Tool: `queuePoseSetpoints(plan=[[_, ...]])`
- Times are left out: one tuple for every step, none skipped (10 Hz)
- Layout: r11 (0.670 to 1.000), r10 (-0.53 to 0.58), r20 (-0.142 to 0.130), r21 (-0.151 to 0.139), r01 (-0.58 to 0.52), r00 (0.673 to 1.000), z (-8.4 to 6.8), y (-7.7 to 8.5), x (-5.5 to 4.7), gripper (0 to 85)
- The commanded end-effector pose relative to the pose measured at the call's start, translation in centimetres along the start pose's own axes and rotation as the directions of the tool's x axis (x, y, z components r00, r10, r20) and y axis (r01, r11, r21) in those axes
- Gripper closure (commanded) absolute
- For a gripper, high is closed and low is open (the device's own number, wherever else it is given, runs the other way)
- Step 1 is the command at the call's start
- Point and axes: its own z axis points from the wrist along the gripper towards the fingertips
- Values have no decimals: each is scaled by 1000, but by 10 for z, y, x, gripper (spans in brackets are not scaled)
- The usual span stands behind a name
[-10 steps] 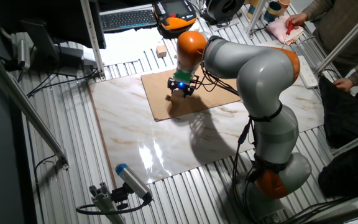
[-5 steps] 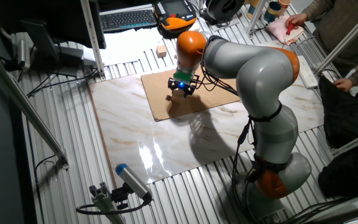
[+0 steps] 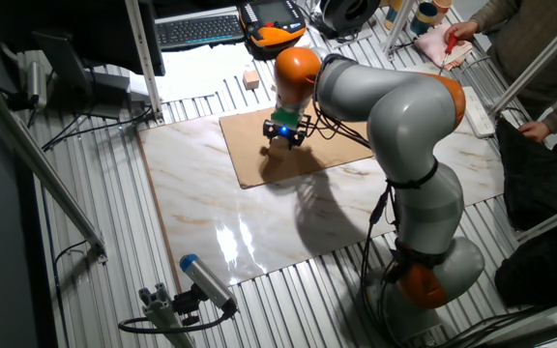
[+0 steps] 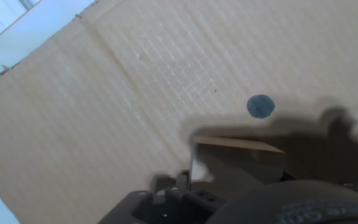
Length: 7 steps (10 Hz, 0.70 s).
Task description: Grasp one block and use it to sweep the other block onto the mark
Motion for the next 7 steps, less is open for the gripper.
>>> queuePoseSetpoints(plan=[[1000, -5, -1, -1, 5, 1000, -1, -1, -2, 850], [1000, -11, -3, -6, 11, 1000, -2, -3, -7, 850], [1000, -17, -3, -5, 17, 1000, -3, -5, -10, 850], [1000, -28, -1, -1, 28, 1000, -4, -8, -15, 850], [999, -37, -1, 0, 37, 999, -5, -11, -20, 850], [999, -46, -1, 0, 46, 999, -6, -15, -24, 850], [999, -54, -1, 0, 54, 999, -5, -18, -27, 850]])
